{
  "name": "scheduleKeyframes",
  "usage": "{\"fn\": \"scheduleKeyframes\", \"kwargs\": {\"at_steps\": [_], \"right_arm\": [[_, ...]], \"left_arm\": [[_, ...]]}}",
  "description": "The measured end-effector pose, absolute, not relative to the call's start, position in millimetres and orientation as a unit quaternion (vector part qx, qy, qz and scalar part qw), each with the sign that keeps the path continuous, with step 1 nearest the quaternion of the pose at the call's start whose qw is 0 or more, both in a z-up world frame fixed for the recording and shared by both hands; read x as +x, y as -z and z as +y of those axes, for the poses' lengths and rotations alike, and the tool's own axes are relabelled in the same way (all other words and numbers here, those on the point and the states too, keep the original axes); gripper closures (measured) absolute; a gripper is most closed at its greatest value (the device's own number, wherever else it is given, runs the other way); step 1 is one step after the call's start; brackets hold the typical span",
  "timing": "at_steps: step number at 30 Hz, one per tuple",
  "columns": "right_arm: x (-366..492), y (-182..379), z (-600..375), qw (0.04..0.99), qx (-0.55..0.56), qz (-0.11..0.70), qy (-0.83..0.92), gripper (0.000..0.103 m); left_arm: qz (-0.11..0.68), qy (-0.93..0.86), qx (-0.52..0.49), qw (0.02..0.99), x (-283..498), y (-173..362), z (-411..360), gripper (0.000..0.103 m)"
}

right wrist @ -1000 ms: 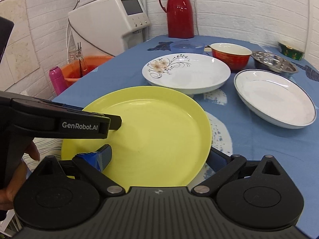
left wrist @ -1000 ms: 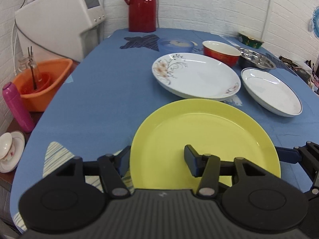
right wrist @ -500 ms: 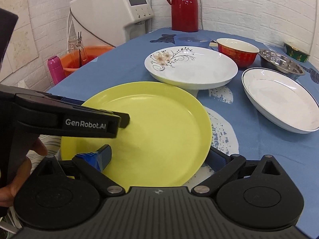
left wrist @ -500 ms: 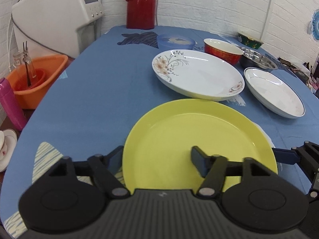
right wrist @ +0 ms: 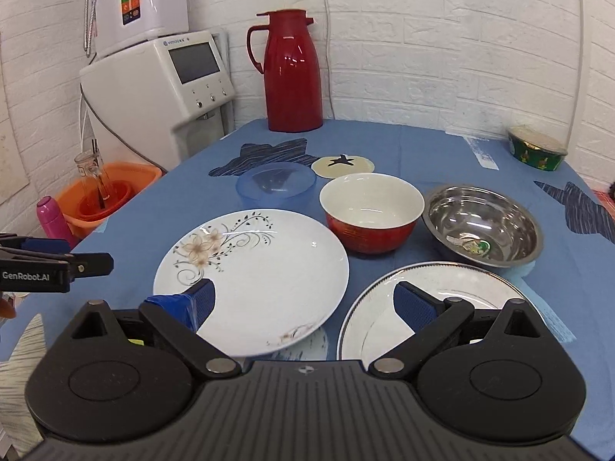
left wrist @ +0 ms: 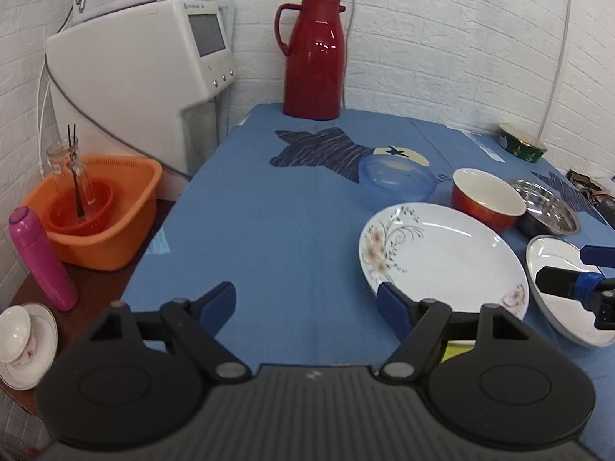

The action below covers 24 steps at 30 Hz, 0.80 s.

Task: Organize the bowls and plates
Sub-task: 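Carry the yellow plate with the left tool to the table edge and release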

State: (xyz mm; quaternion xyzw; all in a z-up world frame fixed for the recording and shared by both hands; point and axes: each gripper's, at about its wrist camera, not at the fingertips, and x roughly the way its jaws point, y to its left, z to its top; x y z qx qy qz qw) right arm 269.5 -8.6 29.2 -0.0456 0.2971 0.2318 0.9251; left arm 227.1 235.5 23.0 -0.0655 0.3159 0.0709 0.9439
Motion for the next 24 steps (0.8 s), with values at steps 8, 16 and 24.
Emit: {"fn": "scheduleKeyframes", "kwargs": {"at_steps": [8, 16, 24], "right_arm": [[322.5, -6.9, 16.2, 0.909, -0.058, 0.334, -0.241, 0.016], [352.3, 19.5, 41.5, 0.888, -0.066, 0.379, -0.252, 0.016], [342.7, 19.9, 53.0, 0.884, -0.055, 0.379, -0.270, 0.016]], "left_arm": [[0.339, -0.057, -0.086, 0.935, 274.3, -16.6, 243.8, 0.027], [0.349, -0.066, -0.093, 0.930, 282.8, -5.8, 254.4, 0.027], [0.364, -0.059, -0.096, 0.925, 300.5, 2.4, 251.0, 0.027]]}}
